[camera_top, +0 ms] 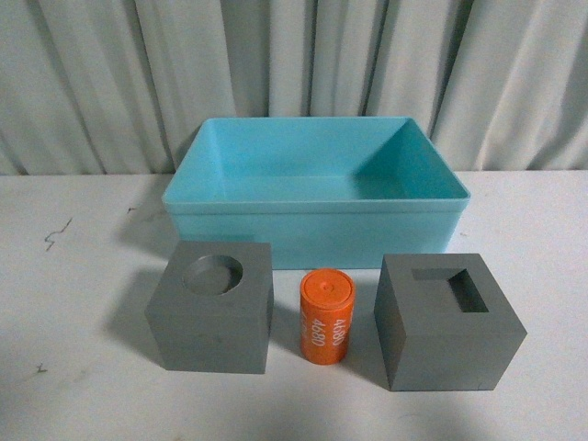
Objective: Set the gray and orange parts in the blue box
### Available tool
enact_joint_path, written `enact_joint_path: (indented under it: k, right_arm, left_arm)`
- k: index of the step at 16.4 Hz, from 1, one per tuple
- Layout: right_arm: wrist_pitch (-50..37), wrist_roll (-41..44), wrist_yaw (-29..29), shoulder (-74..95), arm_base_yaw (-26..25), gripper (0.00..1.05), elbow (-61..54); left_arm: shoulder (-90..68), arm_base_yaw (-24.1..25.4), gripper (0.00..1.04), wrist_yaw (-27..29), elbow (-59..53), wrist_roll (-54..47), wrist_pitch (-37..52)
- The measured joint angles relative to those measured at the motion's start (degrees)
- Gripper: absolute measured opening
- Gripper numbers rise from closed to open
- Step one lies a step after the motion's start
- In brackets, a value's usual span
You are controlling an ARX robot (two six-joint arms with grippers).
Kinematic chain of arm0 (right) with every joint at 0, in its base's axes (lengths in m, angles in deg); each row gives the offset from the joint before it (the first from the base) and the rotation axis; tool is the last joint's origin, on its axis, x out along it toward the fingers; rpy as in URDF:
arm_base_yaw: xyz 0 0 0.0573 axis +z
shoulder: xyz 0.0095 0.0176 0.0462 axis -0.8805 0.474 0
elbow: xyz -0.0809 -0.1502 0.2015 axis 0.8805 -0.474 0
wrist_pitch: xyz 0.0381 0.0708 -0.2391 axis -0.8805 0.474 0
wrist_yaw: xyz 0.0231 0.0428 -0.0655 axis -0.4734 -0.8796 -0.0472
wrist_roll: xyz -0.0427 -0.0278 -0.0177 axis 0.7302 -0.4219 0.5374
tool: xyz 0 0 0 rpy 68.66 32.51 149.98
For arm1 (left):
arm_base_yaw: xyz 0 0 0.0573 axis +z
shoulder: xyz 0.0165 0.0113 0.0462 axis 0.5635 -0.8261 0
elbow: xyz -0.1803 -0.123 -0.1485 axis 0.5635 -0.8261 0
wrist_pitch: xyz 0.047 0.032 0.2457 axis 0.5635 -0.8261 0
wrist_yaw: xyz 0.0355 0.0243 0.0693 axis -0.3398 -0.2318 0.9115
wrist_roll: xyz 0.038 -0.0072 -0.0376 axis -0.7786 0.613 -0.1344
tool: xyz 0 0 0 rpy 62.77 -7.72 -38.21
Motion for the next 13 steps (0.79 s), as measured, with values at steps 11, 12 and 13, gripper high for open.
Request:
enact_joint_path:
  k: [11,12,13]
  right_arm:
    - [0.0,0.0,0.0,0.0,0.0,0.98,0.0]
    - [0.0,0.0,0.0,0.0,0.0,0.98,0.0]
    - [0.0,0.0,0.0,0.0,0.0,0.98,0.0]
  left_arm:
    - [0.0,0.0,0.98,0.0,0.0,0.0,0.0]
    - [0.0,0.0,0.98,0.0,0.0,0.0,-0.02]
    - [0.0,0.0,0.98,0.0,0.0,0.0,0.0]
